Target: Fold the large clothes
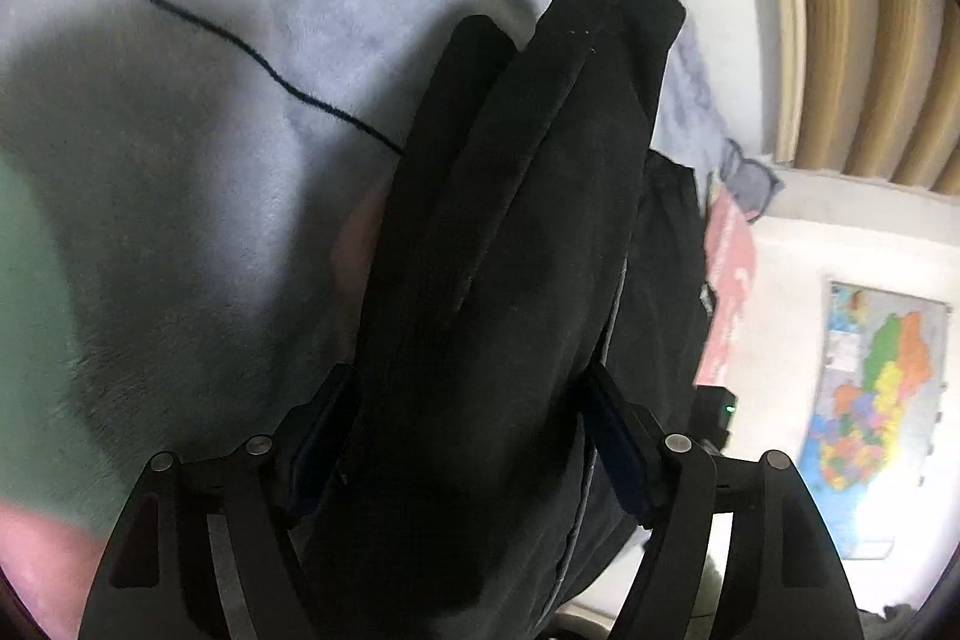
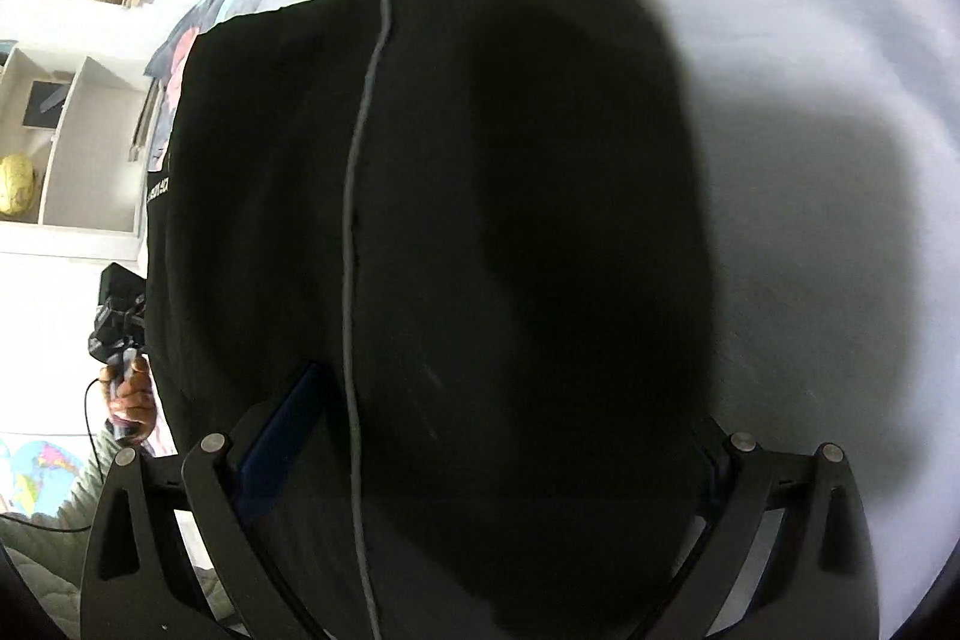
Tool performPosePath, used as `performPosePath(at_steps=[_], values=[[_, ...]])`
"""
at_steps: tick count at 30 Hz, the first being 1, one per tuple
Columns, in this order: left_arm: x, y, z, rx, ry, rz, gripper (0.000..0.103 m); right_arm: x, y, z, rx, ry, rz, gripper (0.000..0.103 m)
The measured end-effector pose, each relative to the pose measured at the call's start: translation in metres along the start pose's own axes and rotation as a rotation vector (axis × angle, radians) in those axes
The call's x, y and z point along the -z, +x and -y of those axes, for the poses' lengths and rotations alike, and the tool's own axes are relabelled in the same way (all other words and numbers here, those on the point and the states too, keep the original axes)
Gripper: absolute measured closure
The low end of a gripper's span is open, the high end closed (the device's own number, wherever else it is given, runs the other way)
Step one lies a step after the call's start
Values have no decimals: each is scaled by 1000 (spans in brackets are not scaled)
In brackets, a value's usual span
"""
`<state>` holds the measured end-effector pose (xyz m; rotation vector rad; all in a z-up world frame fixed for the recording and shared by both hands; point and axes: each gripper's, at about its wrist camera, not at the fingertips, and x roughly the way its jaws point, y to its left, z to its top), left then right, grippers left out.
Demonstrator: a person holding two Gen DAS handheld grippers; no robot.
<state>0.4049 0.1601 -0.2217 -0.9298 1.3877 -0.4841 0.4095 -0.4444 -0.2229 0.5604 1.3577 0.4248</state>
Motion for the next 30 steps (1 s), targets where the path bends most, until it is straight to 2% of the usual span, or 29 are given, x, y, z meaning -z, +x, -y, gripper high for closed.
performPosePath(at_steps=[1, 2, 3, 6, 7, 10, 14, 15, 16, 17, 18, 19, 20, 21, 25, 30], values=[[2, -1, 1, 22, 12, 2, 38, 0, 0, -2, -9, -7, -2, 4], [3, -3, 3, 39, 21, 3, 43, 1, 0, -4, -29, -22, -6, 7], [5, -5, 3, 60, 28, 5, 44, 2, -3, -4, -44, -26, -10, 13], [7, -5, -1, 89, 13, 0, 45, 5, -2, 3, -70, -7, -21, 15], [5, -2, -2, 83, 7, -4, 44, 6, -1, 6, -82, 5, -24, 15], [0, 14, -7, 65, -32, -34, 26, 2, 6, 8, -116, 39, -34, 7], [-2, 30, 4, 49, -16, -57, 24, 1, 18, -8, -104, 7, -33, 4], [-1, 31, 10, 26, 10, -48, 24, 2, 18, -15, -94, -14, -27, 8], [2, 31, 17, 3, 37, -38, 30, 3, 16, -20, -84, -28, -20, 14], [5, 29, 23, -11, 57, -29, 43, 5, 12, -25, -79, -42, -8, 17], [10, 25, 29, -19, 77, -13, 47, 6, 8, -29, -78, -48, 2, 27], [15, 20, 37, -15, 95, 7, 56, 9, 2, -33, -73, -56, 18, 35], [21, 15, 42, -10, 108, 23, 59, 14, -6, -39, -65, -69, 38, 39], [29, 8, 51, 0, 124, 43, 60, 19, -12, -46, -55, -83, 55, 46], [60, -8, 89, 61, 184, 97, 63, 43, -36, -91, 41, -186, 117, 55], [117, -33, 146, 108, 290, 141, 63, 82, -69, -141, 40, -270, 187, 60]])
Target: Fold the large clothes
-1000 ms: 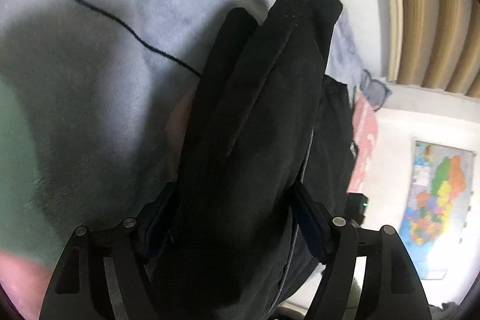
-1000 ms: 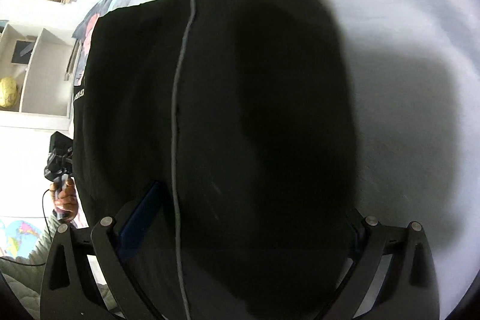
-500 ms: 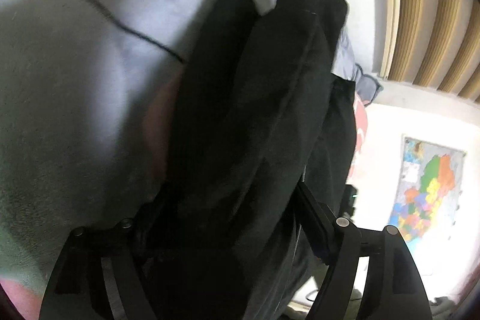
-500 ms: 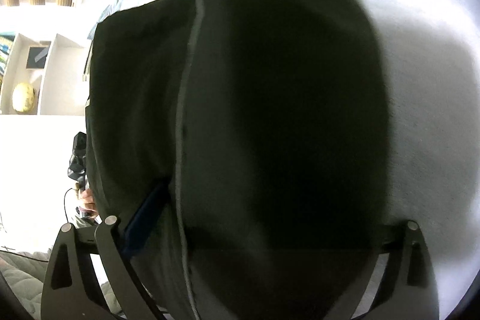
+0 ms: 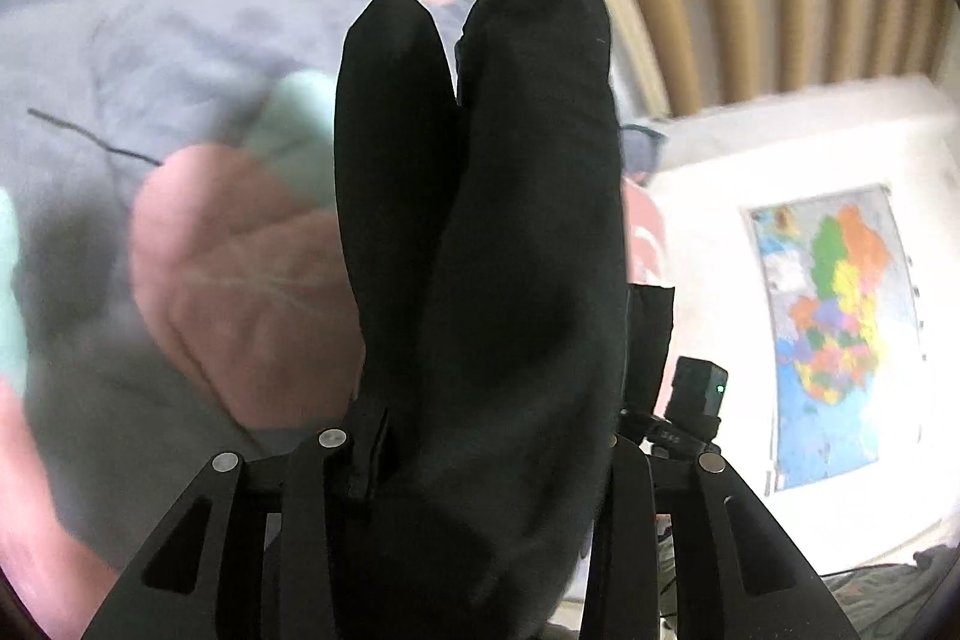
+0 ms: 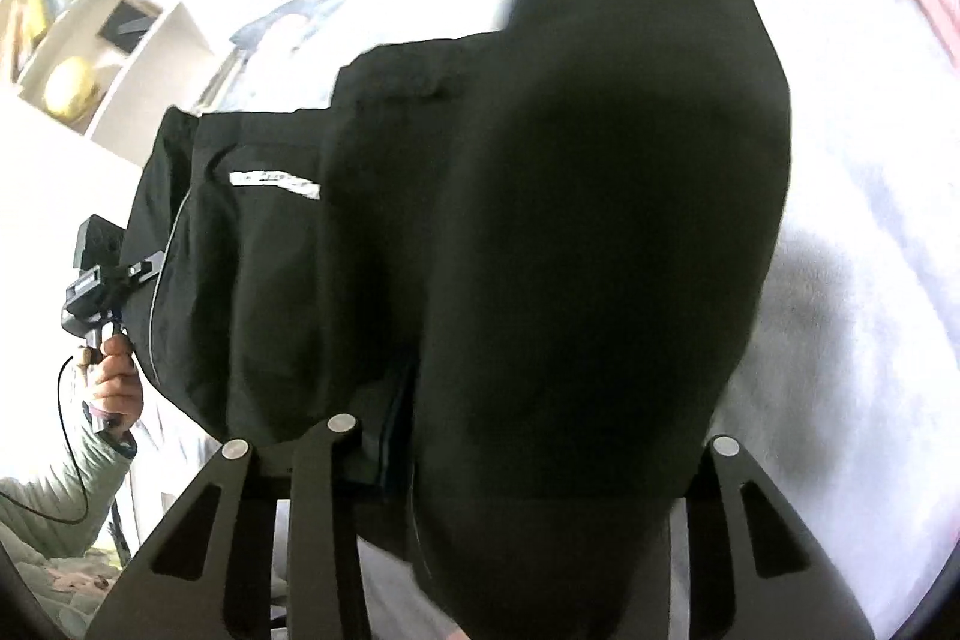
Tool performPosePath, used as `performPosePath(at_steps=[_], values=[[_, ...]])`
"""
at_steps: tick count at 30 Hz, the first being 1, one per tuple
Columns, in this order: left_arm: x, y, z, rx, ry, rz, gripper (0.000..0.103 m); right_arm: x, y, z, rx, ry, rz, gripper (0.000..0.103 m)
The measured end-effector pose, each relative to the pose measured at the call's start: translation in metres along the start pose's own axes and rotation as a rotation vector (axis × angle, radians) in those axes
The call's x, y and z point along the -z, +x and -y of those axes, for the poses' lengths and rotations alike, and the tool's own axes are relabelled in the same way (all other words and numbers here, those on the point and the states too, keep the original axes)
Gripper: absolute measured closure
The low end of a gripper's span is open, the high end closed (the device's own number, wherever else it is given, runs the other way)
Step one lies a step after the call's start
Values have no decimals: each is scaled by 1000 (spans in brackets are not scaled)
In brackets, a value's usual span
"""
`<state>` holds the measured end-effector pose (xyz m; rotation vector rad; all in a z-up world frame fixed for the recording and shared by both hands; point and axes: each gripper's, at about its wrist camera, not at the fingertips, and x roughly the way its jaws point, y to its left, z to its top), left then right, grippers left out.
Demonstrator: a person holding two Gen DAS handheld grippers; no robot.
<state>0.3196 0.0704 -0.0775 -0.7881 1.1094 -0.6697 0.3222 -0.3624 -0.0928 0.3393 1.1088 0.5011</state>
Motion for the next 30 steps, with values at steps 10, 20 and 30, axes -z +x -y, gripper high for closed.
performPosePath(at_steps=[10, 20, 30], values=[[69, -68, 59, 27, 85, 62, 63, 60, -86, -65, -30, -50, 48, 60], [100, -51, 15, -1, -30, 0, 63, 115, -66, -53, 38, 22, -82, 60], [99, -42, -154, -61, -533, 77, 41, 136, -17, 59, 112, 374, -130, 45]])
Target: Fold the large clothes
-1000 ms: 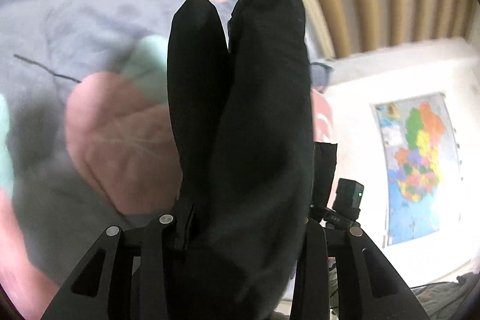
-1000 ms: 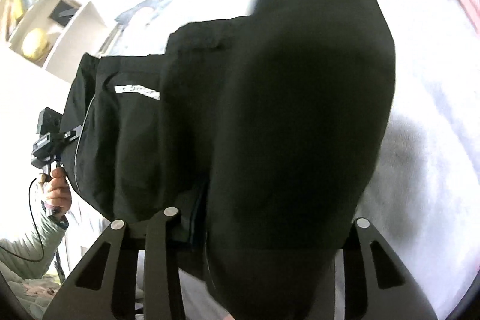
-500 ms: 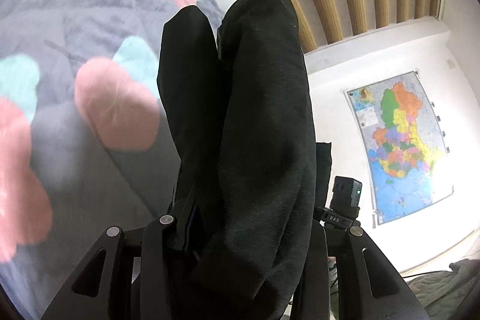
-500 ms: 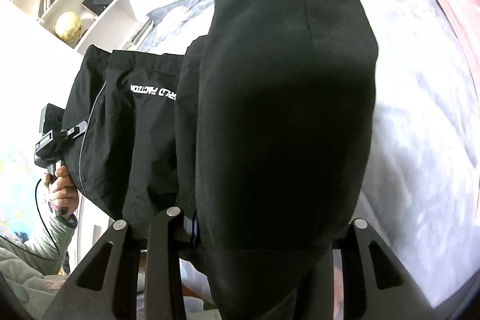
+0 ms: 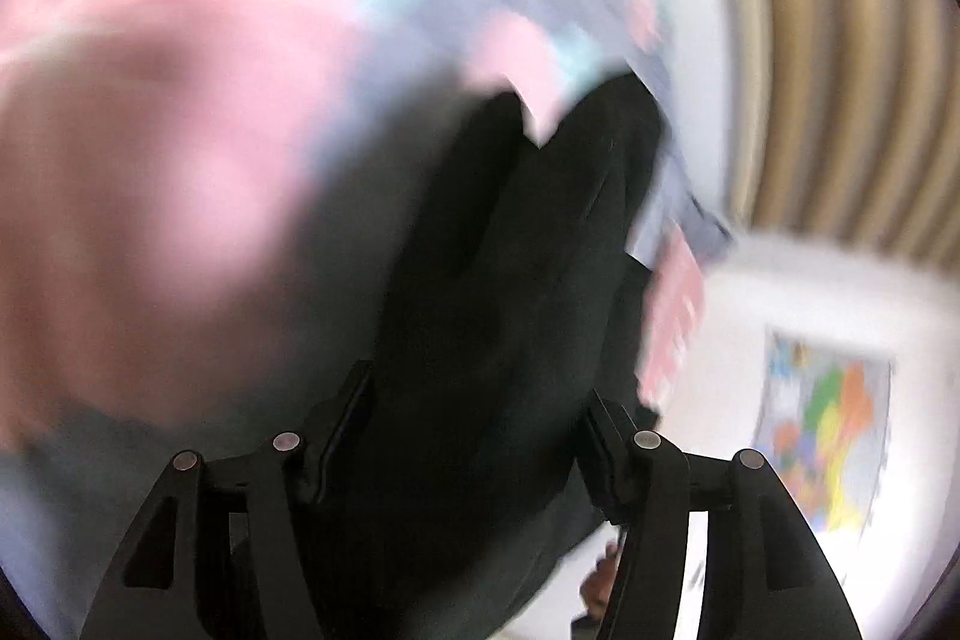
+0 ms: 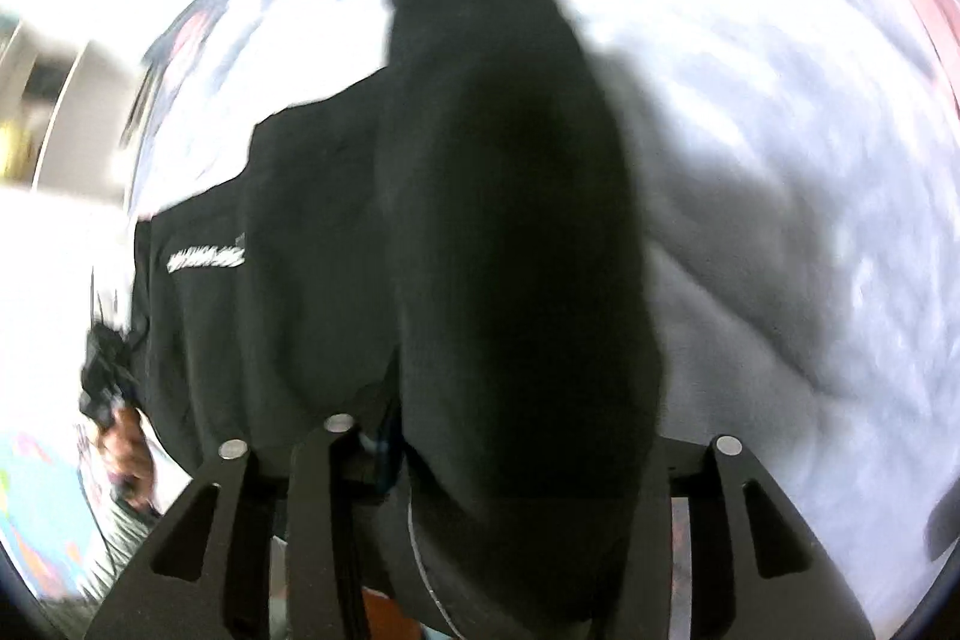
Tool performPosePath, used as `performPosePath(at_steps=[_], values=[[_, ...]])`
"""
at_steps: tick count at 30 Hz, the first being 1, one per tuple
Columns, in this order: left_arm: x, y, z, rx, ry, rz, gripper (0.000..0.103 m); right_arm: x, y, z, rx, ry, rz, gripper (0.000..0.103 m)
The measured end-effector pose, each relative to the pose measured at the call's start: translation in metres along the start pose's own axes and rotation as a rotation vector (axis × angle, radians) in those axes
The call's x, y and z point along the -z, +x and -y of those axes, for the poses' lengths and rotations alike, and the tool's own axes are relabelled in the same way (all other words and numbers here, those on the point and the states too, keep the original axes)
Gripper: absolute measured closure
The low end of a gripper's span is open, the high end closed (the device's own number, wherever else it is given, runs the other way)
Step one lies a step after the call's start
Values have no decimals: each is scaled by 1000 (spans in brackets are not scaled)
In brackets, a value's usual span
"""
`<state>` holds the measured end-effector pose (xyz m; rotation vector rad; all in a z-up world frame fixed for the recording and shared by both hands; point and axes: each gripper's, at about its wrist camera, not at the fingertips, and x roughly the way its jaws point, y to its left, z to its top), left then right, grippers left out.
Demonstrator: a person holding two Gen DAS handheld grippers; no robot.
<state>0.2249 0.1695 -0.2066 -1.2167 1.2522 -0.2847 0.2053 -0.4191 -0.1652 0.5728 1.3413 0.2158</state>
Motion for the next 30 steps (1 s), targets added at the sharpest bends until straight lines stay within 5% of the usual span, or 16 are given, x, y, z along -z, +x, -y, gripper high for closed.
performPosePath(at_steps=[1, 4, 7, 10, 14, 17, 21, 26, 30], values=[[-6, -5, -14, -2, -43, 9, 41, 2, 1, -1, 9, 24, 2, 35], [-11, -25, -30, 25, -89, 15, 41, 5, -6, 14, 25, 63, 12, 30], [-10, -49, 3, -118, 63, 58, 41, 14, -26, 12, 142, 46, 41, 29], [-5, -74, 55, -246, 282, 108, 41, 17, -57, -34, 293, -46, 138, 27], [34, -59, 127, -312, 568, 104, 39, 25, -84, -89, 295, -180, 230, 26], [64, -41, 156, -358, 704, 60, 39, 30, -70, -125, 225, -248, 207, 26], [116, 4, 153, -381, 724, -22, 39, 48, -18, -146, 264, -301, 119, 26], [124, 66, 108, -571, 703, -105, 40, 60, 51, -138, 346, -309, 9, 26], [121, 78, 107, -630, 707, -108, 40, 62, 66, -144, 409, -339, 10, 25]])
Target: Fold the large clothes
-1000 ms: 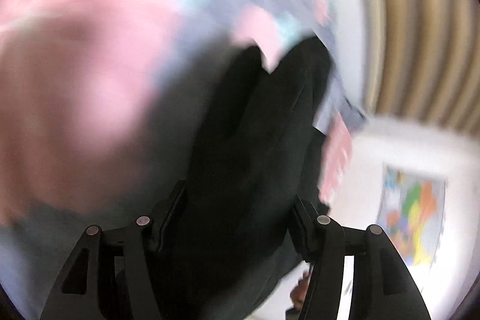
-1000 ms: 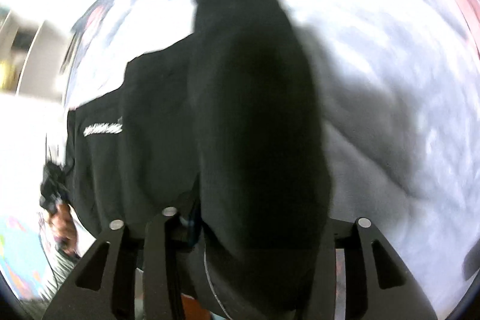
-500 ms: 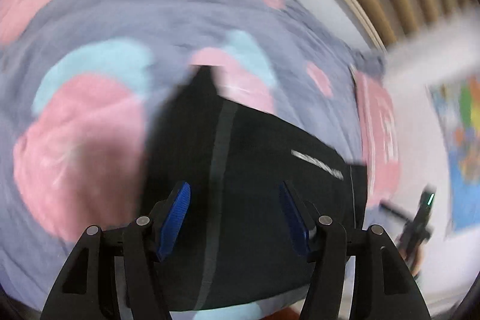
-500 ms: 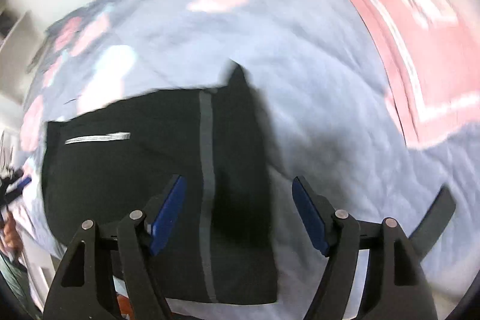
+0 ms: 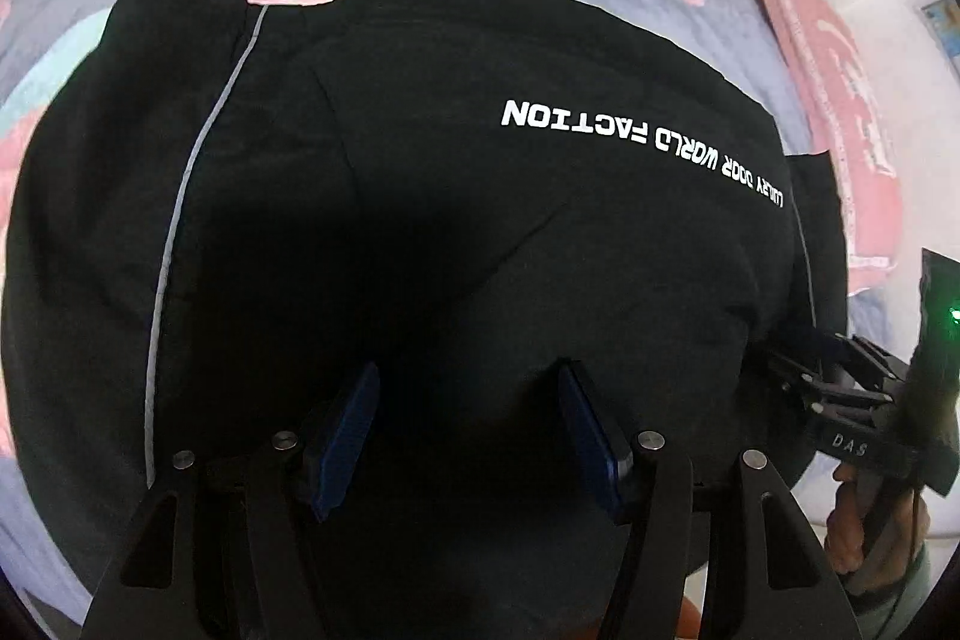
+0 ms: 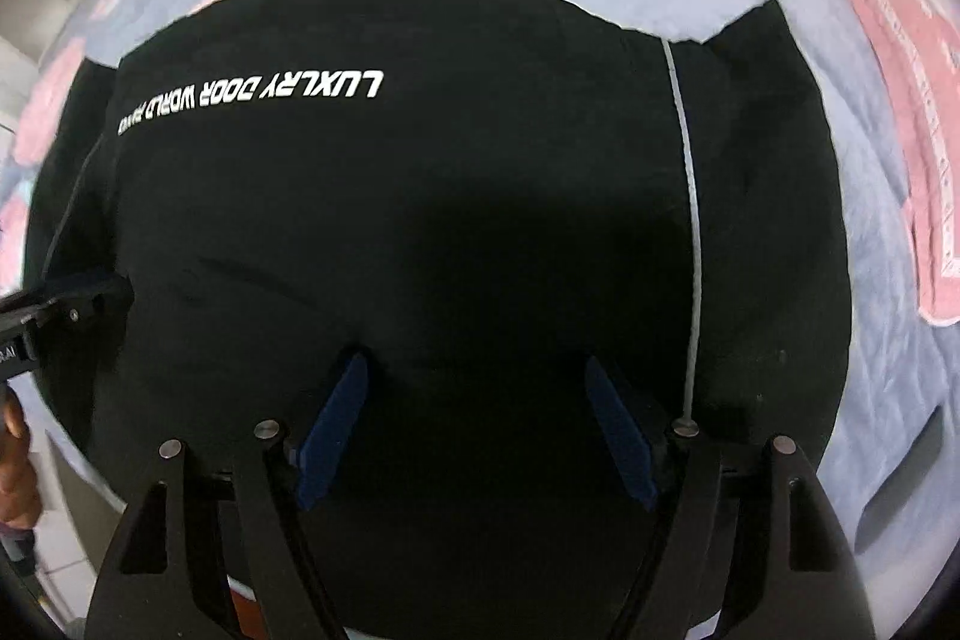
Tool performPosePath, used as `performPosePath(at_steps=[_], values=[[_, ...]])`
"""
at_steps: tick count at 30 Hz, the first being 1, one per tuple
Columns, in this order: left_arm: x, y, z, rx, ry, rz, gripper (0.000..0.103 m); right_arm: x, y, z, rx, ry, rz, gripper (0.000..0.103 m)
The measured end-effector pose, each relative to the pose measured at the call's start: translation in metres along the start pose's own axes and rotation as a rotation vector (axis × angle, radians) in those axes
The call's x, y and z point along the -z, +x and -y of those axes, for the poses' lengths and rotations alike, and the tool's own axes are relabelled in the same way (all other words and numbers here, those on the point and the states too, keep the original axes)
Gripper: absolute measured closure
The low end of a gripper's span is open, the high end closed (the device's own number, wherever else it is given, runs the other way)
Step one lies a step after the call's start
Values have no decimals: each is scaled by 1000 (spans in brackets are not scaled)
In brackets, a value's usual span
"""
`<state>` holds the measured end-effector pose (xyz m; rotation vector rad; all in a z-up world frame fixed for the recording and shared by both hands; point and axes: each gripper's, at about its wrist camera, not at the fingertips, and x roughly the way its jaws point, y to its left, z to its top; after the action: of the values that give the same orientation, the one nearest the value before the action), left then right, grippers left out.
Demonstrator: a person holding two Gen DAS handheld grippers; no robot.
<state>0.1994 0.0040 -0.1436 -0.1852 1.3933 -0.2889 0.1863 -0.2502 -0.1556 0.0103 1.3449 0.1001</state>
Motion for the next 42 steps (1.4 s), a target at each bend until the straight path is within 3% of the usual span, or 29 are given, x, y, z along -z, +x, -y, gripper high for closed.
performPosePath(at_steps=[3, 6, 11, 14, 19, 28, 42], values=[[-2, -9, 4, -29, 13, 15, 39, -3, -2, 5, -23, 30, -23, 25], [-1, -33, 18, -113, 47, 61, 39, -5, -19, 12, -48, 60, -16, 25], [-2, -103, 56, -211, 135, 207, 39, -9, -75, 9, -47, 48, 83, 25], [-3, -141, 77, -246, 151, 277, 39, -12, -117, 1, -30, 21, 164, 25], [-6, -182, 100, -311, 150, 358, 39, -15, -164, -10, -27, 32, 224, 20], [0, -214, 114, -357, 120, 388, 39, -13, -195, -14, -30, 63, 242, 18], [3, -229, 135, -326, 146, 431, 39, -8, -188, -13, -32, 93, 204, 18]])
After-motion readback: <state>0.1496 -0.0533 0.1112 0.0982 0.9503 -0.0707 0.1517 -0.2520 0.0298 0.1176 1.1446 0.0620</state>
